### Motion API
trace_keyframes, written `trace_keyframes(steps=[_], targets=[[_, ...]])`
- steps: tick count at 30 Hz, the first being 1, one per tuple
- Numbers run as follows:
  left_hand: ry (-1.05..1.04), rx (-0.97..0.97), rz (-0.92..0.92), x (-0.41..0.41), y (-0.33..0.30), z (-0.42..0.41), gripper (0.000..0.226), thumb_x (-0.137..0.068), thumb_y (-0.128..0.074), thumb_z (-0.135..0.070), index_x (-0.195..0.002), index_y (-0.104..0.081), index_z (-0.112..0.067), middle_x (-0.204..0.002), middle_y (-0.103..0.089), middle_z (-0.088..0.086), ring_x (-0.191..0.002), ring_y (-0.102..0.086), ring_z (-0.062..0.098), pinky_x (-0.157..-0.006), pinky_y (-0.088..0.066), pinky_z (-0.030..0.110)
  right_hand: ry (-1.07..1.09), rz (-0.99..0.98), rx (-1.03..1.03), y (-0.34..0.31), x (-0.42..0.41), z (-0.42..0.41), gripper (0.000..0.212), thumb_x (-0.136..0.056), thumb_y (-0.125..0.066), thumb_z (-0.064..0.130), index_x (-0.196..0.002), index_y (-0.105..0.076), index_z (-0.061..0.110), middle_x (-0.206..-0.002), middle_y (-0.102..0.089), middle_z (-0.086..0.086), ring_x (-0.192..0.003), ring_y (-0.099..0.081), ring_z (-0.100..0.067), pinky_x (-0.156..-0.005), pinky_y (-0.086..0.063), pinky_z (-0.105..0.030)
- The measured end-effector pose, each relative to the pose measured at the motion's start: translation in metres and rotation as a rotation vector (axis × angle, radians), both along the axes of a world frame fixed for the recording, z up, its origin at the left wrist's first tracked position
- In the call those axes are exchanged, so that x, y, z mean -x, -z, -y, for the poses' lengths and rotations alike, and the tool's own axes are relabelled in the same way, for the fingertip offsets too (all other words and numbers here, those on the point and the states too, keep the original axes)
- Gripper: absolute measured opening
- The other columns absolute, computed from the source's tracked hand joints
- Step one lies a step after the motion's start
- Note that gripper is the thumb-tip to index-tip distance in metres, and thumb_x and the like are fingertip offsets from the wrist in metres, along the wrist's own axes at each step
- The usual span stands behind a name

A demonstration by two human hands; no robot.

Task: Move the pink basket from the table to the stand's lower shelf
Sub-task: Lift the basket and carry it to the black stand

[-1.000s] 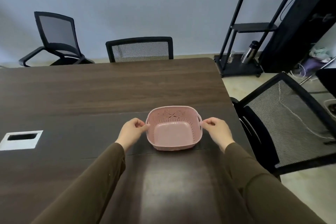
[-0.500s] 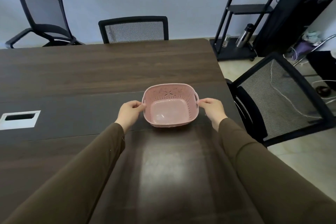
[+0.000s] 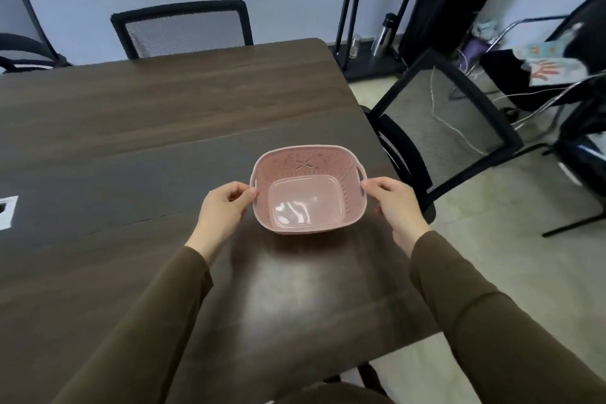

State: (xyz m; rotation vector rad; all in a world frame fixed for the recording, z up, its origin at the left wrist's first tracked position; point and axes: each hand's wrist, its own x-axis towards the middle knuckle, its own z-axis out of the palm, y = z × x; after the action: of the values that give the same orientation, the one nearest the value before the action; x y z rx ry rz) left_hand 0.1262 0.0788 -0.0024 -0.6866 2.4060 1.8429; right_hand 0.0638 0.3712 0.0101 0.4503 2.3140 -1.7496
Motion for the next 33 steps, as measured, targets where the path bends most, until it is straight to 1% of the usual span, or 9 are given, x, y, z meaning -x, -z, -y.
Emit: trace_keyframes(steps=[4, 9, 15, 18, 21, 23, 26, 28, 33], targets=[[0.086, -0.002, -0.037, -0.016, -0.01, -0.049, 0.026, -0.098, -0.067, -0.022, -0.091, -0.075, 0.001, -0.07, -0.057, 0.004, -0.068, -0.045, 0.02, -0.07, -0.041, 0.034, 0.1, -0.002, -0.01, -0.006, -0.043, -0.051, 0.015, -0.096, -0.066, 0.026, -0.092, -0.08, 0.023, -0.081, -0.075, 0.012, -0.072, -0.057, -0.005, -0.066, -0.042, -0.023], [0.221, -0.022, -0.077, -0.031, -0.025, -0.123, 0.021, -0.098, -0.068, -0.022, -0.088, -0.077, -0.005, -0.07, -0.059, 0.003, -0.068, -0.046, 0.018, -0.07, -0.041, 0.034, 0.228, -0.005, 0.017, -0.016, -0.09, -0.133, 0.017, -0.097, -0.066, 0.026, -0.086, -0.08, 0.022, -0.057, -0.066, 0.019, -0.063, -0.051, -0.01, -0.063, -0.044, -0.027], [0.346, 0.015, -0.097, -0.037, -0.029, -0.247, 0.018, -0.098, -0.069, -0.023, -0.083, -0.078, -0.018, -0.072, -0.064, -0.005, -0.064, -0.05, 0.009, -0.07, -0.044, 0.031, 0.315, -0.037, 0.062, -0.008, -0.13, -0.264, 0.013, -0.094, -0.069, 0.024, -0.088, -0.079, 0.018, -0.058, -0.062, 0.019, -0.063, -0.047, -0.011, -0.065, -0.044, -0.029], [0.372, 0.015, -0.07, -0.042, -0.025, -0.319, 0.019, -0.098, -0.069, -0.024, -0.083, -0.078, -0.018, -0.071, -0.063, 0.005, -0.064, -0.048, 0.011, -0.069, -0.043, 0.033, 0.323, -0.032, 0.062, -0.002, -0.14, -0.334, 0.011, -0.094, -0.069, 0.019, -0.087, -0.077, 0.016, -0.055, -0.062, 0.021, -0.051, -0.048, 0.001, -0.063, -0.041, -0.028], [0.381, -0.001, -0.034, -0.044, -0.022, -0.387, 0.018, -0.098, -0.068, -0.025, -0.086, -0.08, -0.018, -0.081, -0.07, 0.021, -0.069, -0.05, 0.014, -0.071, -0.044, 0.034, 0.342, -0.026, 0.057, 0.0, -0.145, -0.401, 0.009, -0.094, -0.069, 0.014, -0.09, -0.077, 0.011, -0.052, -0.06, 0.021, -0.046, -0.046, 0.004, -0.061, -0.039, -0.028], [0.397, -0.003, -0.029, -0.041, -0.021, -0.431, 0.018, -0.098, -0.068, -0.024, -0.087, -0.081, -0.018, -0.076, -0.071, 0.013, -0.066, -0.051, 0.01, -0.07, -0.045, 0.03, 0.364, -0.024, 0.054, -0.001, -0.142, -0.444, 0.008, -0.094, -0.069, 0.012, -0.093, -0.077, 0.008, -0.051, -0.059, 0.021, -0.046, -0.045, 0.003, -0.06, -0.038, -0.027], [0.435, -0.012, -0.034, -0.032, -0.021, -0.482, 0.019, -0.099, -0.067, -0.023, -0.087, -0.081, -0.018, -0.068, -0.072, -0.004, -0.059, -0.057, -0.004, -0.064, -0.046, 0.013, 0.394, -0.018, 0.065, 0.001, -0.133, -0.496, 0.012, -0.094, -0.069, 0.013, -0.098, -0.076, 0.004, -0.05, -0.057, 0.021, -0.046, -0.045, 0.002, -0.06, -0.038, -0.027], [0.46, -0.003, -0.046, -0.021, -0.019, -0.505, 0.02, -0.099, -0.066, -0.023, -0.086, -0.081, -0.02, -0.065, -0.071, -0.015, -0.058, -0.06, -0.009, -0.061, -0.047, 0.007, 0.405, -0.017, 0.071, 0.003, -0.122, -0.52, 0.013, -0.095, -0.068, 0.011, -0.099, -0.076, 0.002, -0.049, -0.057, 0.021, -0.046, -0.044, 0.002, -0.059, -0.038, -0.027], [0.466, 0.033, -0.042, 0.03, -0.004, -0.557, 0.022, -0.099, -0.066, -0.028, -0.081, -0.077, -0.03, -0.066, -0.07, -0.014, -0.058, -0.057, -0.006, -0.062, -0.048, 0.015, 0.4, 0.0, 0.083, 0.011, -0.077, -0.573, 0.011, -0.096, -0.067, 0.01, -0.096, -0.075, 0.003, -0.05, -0.058, 0.021, -0.045, -0.046, 0.004, -0.06, -0.038, -0.027]])
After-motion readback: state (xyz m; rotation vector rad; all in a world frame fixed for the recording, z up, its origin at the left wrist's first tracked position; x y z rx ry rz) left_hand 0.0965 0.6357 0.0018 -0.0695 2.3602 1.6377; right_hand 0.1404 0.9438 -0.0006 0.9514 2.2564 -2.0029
